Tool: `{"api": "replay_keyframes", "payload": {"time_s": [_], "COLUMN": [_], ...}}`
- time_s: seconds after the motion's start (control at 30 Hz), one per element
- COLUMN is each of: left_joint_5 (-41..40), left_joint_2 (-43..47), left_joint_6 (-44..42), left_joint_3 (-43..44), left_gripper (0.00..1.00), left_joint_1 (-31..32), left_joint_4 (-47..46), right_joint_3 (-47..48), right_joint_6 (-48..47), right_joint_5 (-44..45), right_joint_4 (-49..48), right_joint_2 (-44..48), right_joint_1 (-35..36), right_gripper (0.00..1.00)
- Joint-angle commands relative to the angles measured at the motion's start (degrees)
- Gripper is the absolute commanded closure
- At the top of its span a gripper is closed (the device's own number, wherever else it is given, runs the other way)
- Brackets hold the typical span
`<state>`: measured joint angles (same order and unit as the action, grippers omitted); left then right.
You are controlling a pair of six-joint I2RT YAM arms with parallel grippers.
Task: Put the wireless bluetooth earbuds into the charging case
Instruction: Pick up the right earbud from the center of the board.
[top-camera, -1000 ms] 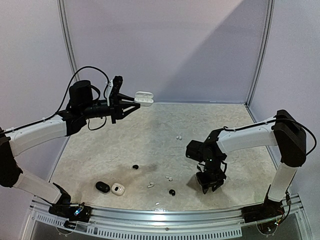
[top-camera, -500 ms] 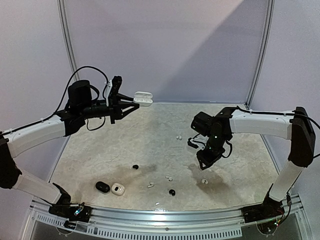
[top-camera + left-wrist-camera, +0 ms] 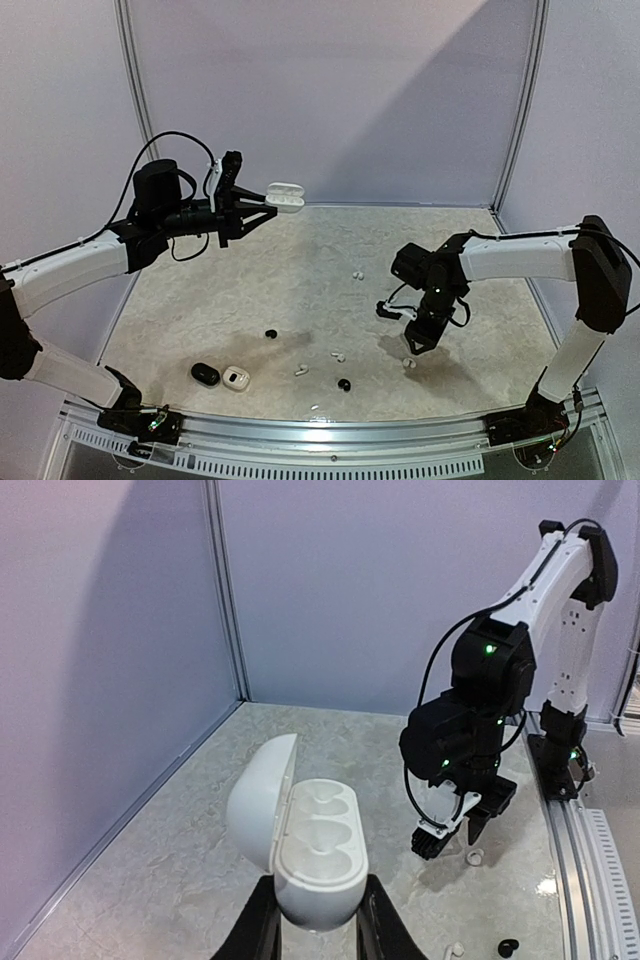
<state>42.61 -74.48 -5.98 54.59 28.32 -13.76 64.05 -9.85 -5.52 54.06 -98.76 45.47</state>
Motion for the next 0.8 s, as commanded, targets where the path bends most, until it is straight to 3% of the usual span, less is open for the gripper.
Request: {"api": "replay_keyframes", "payload": {"time_s": [0.0, 0.77], "left_joint_5": [0.13, -0.49], "left_joint_2": [0.41, 0.19], "left_joint_6": [-0.18, -1.58], "left_joint_3": [0.17, 0.46], "left_gripper": [1.00, 1.00], "left_joint_1": [-0.28, -0.27], "left_joint_4": [0.71, 1.61], "right_joint_3": [-2.06, -0.90], "right_joint_6": [-1.46, 0.23], "right_joint_5": [-1.28, -5.20], "right_joint_4": [-3.38, -1.52], "right_joint_2": [-1.53, -2.88], "right_joint_1": [0.16, 2.48], "right_gripper": [0.70, 0.72]}}
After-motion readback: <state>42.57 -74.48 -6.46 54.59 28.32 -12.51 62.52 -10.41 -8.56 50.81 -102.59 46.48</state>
